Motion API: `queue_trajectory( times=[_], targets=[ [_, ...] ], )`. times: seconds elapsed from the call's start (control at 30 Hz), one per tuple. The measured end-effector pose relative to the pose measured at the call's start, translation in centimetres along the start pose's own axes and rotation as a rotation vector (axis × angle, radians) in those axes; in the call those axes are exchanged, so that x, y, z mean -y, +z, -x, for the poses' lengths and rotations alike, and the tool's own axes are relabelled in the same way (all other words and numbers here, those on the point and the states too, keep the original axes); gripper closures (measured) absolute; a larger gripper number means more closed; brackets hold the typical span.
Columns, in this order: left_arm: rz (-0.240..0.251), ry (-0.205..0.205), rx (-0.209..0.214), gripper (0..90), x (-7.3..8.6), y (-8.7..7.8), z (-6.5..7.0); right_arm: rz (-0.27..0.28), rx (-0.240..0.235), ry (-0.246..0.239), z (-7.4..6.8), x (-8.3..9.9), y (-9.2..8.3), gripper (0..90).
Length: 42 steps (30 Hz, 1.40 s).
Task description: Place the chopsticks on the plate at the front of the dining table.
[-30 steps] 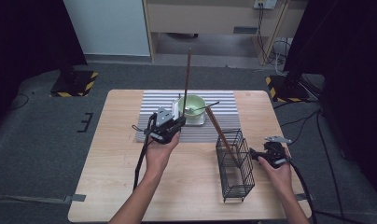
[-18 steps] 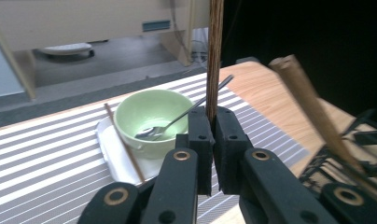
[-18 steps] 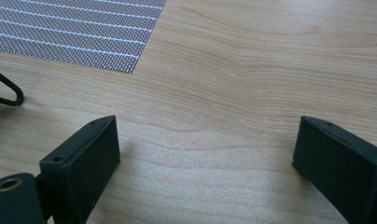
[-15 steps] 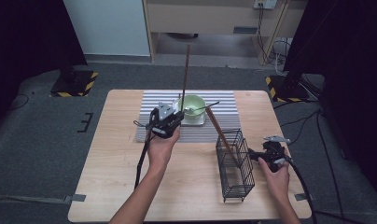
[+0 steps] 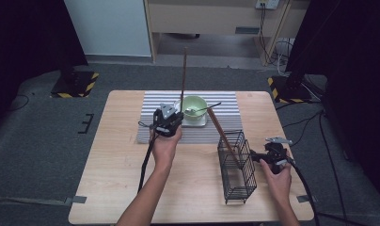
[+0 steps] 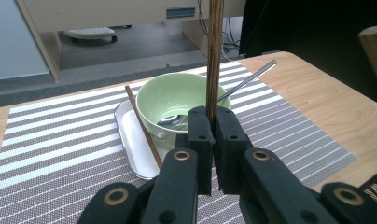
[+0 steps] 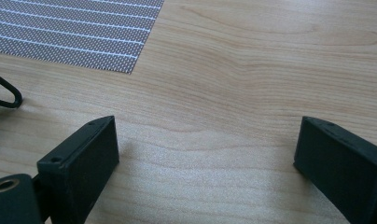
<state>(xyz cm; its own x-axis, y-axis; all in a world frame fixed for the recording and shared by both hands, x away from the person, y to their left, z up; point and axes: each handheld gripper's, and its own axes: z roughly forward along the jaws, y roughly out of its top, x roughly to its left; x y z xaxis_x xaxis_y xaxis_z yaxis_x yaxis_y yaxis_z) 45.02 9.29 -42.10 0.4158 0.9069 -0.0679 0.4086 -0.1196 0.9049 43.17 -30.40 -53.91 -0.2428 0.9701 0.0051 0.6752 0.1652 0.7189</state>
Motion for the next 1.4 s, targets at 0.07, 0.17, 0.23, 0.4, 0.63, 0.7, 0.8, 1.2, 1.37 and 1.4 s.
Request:
queue_trajectory(
  times=[0.07, 0.17, 0.23, 0.4, 0.63, 0.7, 0.8, 1.2, 1.37, 1.4],
  targets=[
    [0.0, -0.006, -0.005, 86.1, 0.0, 0.2, -0.1, 0.0, 0.001, 0.001, 0.0, 0.0, 0.0, 6.4],
    [-0.001, -0.004, -0.013, 86.1, -0.1, 0.3, -0.2, -0.002, 0.001, 0.004, -0.1, 0.0, 0.0, 6.4],
    [-0.002, -0.003, -0.014, 86.1, -0.2, 0.2, -0.2, -0.001, 0.001, 0.004, -0.1, 0.0, 0.0, 6.4],
    [-0.006, 0.004, -0.015, 86.1, -0.4, 0.5, -0.1, -0.001, 0.002, 0.003, -0.1, 0.0, 0.0, 6.3],
    [-0.025, 0.002, -0.014, 86.1, 0.2, 1.3, 0.1, 0.0, 0.003, 0.004, -0.1, 0.0, 0.0, 6.4],
    [-0.031, 0.0, -0.016, 86.1, 0.4, 1.6, 0.1, 0.001, 0.003, 0.002, -0.1, 0.0, 0.0, 6.4],
    [-0.04, -0.001, -0.021, 86.1, 0.7, 2.0, 0.1, 0.0, 0.003, 0.004, -0.1, 0.0, 0.0, 6.4],
    [-0.075, -0.007, -0.032, 86.1, 2.3, 3.2, -0.1, 0.001, 0.003, 0.002, -0.1, 0.1, 0.0, 6.4],
    [-0.083, -0.013, -0.033, 86.1, 2.8, 3.4, -0.2, 0.001, 0.003, 0.002, -0.1, 0.0, 0.0, 6.3],
    [-0.082, -0.015, -0.035, 86.1, 2.8, 3.5, -0.3, 0.001, 0.003, 0.003, -0.1, 0.0, 0.0, 6.4]
  ],
)
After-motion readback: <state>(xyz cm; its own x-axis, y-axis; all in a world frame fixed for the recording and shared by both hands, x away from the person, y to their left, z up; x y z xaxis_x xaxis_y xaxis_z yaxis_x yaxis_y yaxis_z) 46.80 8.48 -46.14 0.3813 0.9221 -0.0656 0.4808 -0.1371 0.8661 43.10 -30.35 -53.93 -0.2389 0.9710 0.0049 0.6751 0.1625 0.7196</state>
